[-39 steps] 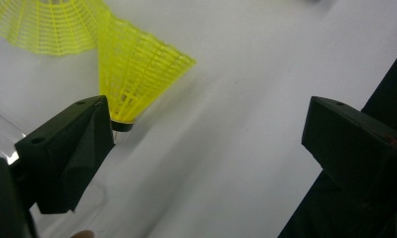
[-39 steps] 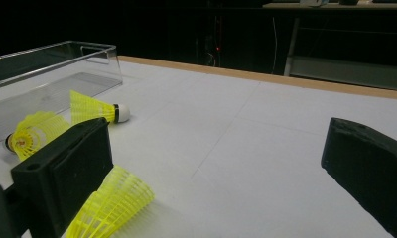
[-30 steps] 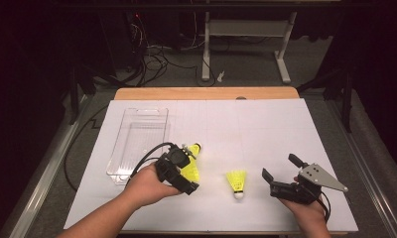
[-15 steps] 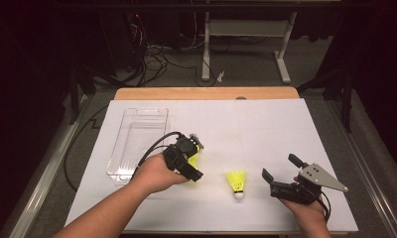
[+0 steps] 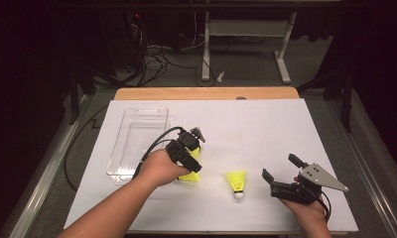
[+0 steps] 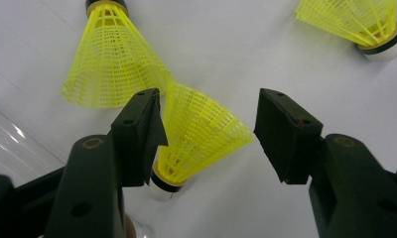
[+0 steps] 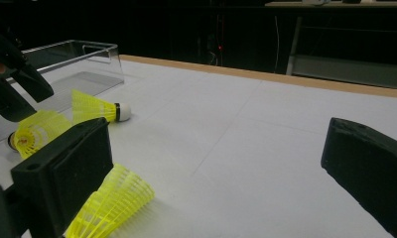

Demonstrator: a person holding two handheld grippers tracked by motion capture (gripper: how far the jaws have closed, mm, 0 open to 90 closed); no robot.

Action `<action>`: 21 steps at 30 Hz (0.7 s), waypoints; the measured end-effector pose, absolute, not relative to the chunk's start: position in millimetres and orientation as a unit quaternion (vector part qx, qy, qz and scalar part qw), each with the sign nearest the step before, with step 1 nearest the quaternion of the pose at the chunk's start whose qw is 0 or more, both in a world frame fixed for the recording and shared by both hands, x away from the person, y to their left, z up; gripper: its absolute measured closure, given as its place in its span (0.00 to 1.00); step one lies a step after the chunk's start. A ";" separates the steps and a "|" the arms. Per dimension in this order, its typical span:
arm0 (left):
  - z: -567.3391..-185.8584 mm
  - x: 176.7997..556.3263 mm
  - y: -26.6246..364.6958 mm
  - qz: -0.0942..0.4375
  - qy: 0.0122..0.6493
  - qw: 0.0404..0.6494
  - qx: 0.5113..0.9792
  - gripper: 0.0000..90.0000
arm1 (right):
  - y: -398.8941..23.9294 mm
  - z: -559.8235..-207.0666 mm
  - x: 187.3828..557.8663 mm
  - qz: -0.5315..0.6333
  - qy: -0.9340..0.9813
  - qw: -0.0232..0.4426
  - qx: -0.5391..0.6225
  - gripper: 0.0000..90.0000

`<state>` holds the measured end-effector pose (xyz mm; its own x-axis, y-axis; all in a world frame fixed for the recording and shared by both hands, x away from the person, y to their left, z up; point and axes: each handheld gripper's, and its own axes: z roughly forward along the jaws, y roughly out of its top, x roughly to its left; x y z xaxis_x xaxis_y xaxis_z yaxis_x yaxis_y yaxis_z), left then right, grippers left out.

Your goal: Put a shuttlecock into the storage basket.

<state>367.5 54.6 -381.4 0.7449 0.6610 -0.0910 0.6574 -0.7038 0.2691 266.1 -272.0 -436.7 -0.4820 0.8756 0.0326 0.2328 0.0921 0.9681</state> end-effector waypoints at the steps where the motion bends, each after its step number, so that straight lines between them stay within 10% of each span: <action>1: -382.3 367.7 54.3 0.008 0.357 0.144 0.923 0.51 | -271.9 -436.7 266.1 0.534 0.675 0.301 0.410 0.00; 21: -399.0 371.6 57.0 -0.001 0.375 0.130 0.918 0.62 | -272.1 -437.4 266.6 0.533 0.677 0.300 0.410 0.00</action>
